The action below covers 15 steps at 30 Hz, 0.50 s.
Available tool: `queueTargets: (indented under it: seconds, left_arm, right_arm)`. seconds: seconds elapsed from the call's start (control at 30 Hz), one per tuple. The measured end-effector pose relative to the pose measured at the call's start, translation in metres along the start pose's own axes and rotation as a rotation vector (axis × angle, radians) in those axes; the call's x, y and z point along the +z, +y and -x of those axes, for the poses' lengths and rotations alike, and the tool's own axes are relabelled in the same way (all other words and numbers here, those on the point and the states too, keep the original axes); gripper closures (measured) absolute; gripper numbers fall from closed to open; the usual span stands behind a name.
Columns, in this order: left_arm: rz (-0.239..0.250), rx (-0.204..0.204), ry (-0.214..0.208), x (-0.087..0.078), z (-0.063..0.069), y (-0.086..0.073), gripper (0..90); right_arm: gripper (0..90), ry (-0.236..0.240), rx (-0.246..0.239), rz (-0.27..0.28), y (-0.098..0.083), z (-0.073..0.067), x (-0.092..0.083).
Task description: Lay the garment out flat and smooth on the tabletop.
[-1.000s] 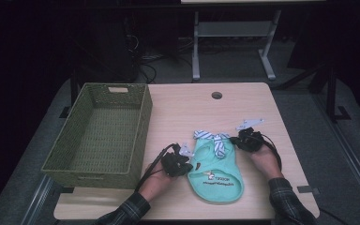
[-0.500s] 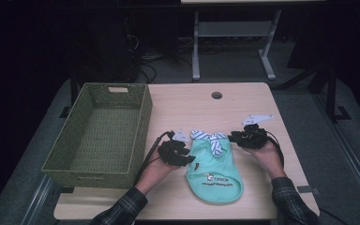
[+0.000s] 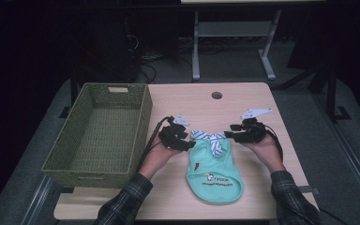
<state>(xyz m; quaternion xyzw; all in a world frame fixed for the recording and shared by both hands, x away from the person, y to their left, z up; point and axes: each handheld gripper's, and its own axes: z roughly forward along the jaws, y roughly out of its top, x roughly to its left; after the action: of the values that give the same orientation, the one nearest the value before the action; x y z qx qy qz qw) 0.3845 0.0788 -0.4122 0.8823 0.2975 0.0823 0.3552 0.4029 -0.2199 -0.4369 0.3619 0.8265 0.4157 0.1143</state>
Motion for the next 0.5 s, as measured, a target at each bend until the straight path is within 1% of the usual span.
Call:
queueTargets:
  seconds: [0.07, 0.17, 0.23, 0.33, 0.37, 0.4, 0.47, 0.5]
  left_arm:
    - [0.012, -0.009, 0.006, 0.002, -0.004, 0.004, 47.2]
    - [0.014, -0.011, 0.016, 0.008, -0.009, 0.010, 47.1]
    - [0.016, -0.015, 0.021, 0.012, -0.011, 0.013, 47.0]
    - [0.005, -0.025, 0.016, 0.022, -0.016, 0.015, 46.6]
    - [0.006, -0.028, 0.015, 0.024, -0.017, 0.015, 46.6]
    - [0.004, -0.029, 0.015, 0.027, -0.018, 0.016, 46.6]
    - [0.004, -0.036, 0.009, 0.032, -0.020, 0.016, 46.6]
    - [-0.001, -0.033, 0.010, 0.035, -0.020, 0.016, 46.6]
  right_arm:
    - [53.0, 0.004, -0.003, 0.003, 0.001, 0.002, 0.002]
    - [53.1, 0.018, 0.008, 0.004, 0.002, 0.004, 0.005]
    - [53.1, 0.028, 0.005, 0.006, 0.002, 0.006, 0.008]
    - [53.2, 0.043, 0.009, -0.003, 0.001, 0.008, 0.011]
    - [53.2, 0.048, 0.018, -0.006, 0.001, 0.008, 0.013]
    - [53.2, 0.049, 0.010, -0.002, 0.001, 0.009, 0.014]
    - [53.3, 0.066, 0.017, -0.005, -0.001, 0.010, 0.017]
    - [53.5, 0.070, 0.011, -0.005, -0.002, 0.011, 0.019]
